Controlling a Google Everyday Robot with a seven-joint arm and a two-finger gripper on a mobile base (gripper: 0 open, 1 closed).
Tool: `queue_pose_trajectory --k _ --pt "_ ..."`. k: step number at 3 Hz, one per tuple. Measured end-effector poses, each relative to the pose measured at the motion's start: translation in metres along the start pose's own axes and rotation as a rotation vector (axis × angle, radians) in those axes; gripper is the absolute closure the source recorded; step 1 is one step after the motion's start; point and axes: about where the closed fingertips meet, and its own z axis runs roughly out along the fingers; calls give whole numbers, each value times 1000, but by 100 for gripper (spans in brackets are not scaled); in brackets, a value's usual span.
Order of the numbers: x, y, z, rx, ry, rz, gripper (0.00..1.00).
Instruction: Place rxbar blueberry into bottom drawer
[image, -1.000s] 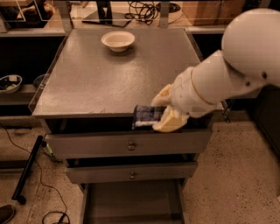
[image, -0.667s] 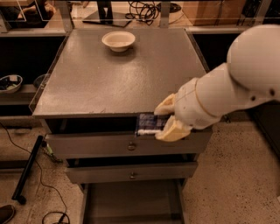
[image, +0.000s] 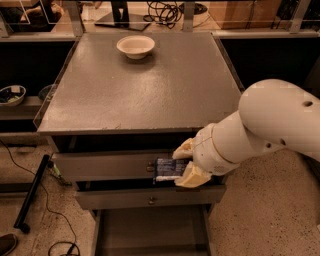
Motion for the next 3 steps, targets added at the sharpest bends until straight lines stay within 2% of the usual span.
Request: queue_pose_trajectory --k 1,3 --pt "0 0 0 0 0 0 100" --pt "12 30 38 -3 -54 55 100"
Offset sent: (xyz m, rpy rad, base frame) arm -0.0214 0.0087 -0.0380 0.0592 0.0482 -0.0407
